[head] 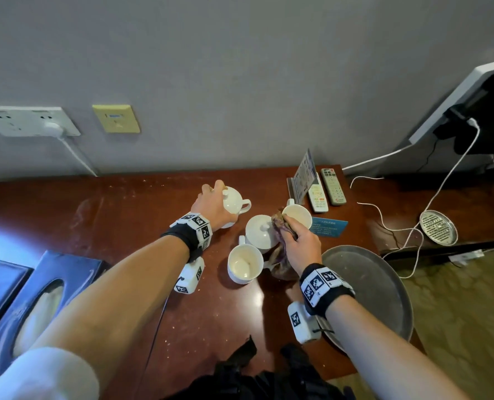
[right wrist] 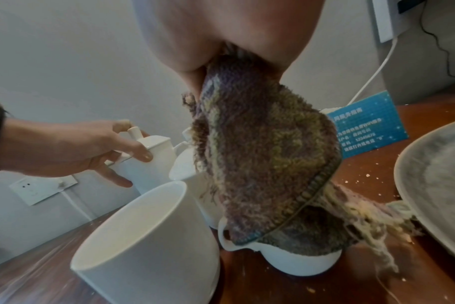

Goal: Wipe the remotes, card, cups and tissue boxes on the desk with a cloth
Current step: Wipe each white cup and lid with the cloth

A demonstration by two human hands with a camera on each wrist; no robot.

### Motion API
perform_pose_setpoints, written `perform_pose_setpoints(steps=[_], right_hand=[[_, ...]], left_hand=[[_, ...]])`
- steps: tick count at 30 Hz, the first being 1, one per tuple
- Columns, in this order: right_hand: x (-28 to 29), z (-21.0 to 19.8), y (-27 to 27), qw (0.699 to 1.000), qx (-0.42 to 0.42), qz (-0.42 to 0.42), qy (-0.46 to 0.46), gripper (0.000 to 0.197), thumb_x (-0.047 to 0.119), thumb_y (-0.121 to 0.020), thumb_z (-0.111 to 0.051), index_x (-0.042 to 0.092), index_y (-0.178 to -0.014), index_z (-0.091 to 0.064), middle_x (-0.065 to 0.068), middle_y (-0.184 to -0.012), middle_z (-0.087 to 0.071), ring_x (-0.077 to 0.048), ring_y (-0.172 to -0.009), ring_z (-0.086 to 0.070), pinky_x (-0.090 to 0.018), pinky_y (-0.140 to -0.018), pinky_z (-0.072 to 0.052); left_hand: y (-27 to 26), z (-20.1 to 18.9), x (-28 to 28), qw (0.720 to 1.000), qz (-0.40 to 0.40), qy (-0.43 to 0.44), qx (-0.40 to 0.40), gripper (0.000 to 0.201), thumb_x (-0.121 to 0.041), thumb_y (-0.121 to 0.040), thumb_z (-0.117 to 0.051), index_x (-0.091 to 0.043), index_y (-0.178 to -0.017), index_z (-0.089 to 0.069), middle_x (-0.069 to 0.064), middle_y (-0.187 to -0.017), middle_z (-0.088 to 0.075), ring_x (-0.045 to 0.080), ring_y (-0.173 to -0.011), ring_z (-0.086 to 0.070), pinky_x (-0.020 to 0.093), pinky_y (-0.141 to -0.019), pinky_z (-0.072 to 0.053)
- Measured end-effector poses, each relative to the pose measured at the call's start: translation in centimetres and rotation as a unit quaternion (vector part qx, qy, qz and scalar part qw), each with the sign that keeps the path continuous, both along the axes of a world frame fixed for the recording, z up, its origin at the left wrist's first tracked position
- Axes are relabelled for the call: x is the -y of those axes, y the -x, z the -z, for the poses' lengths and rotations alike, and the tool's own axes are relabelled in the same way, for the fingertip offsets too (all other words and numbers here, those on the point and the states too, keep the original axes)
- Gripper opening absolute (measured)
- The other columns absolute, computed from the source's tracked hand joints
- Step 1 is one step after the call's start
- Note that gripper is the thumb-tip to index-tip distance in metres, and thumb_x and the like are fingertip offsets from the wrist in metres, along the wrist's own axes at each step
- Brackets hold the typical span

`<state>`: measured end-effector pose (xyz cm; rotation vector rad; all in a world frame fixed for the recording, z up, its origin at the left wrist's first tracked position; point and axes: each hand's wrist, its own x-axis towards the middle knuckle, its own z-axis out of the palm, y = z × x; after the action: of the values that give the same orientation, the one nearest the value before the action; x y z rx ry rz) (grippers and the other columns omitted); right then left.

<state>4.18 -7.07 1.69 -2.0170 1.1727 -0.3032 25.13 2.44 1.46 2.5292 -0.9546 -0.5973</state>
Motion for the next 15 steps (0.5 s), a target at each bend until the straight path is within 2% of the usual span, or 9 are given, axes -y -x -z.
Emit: perform_pose_setpoints(steps=[7, 11, 15], right_hand=[[0.8, 1.4, -0.7, 1.000, 0.009, -0.006, 0.002, 0.038, 0.023, -0.093, -0.065, 0.042, -0.126, -0.062, 0.011, -0.138, -0.057, -0.015, -0.131, -0.049, -0.036, -0.114, -0.036], [1.1, 1.7, -1.1, 1.000, 0.011, 0.002, -0.005, 0.037, 0.026, -0.094, -0.064, 0.043, -0.126, -0.062, 0.011, -0.138, -0.058, -0.016, -0.130, -0.049, -0.036, -0.113, -0.036], [1.0, 1.8, -1.2, 1.000, 0.009, 0.006, -0.022, 0.036, 0.027, -0.095, -0.062, 0.038, -0.129, -0.061, 0.008, -0.137, -0.058, -0.018, -0.130, -0.049, -0.034, -0.113, -0.034]], left_hand=[[-0.3, 1.9, 2.3, 0.999, 0.005, -0.012, -0.030, 0.078, -0.036, -0.069, -0.086, -0.019, -0.126, -0.035, 0.014, -0.131, -0.041, 0.037, -0.115, -0.052, 0.045, -0.091, -0.053], [0.0, 2.7, 2.6, 0.999, -0.004, -0.013, -0.041, 0.078, -0.034, -0.072, -0.084, -0.019, -0.130, -0.035, 0.013, -0.134, -0.039, 0.035, -0.117, -0.050, 0.041, -0.092, -0.052], [0.0, 3.2, 1.9, 0.997, -0.008, 0.010, -0.072, 0.076, -0.037, -0.076, -0.081, -0.019, -0.134, -0.036, 0.011, -0.136, -0.038, 0.035, -0.118, -0.051, 0.043, -0.097, -0.049]])
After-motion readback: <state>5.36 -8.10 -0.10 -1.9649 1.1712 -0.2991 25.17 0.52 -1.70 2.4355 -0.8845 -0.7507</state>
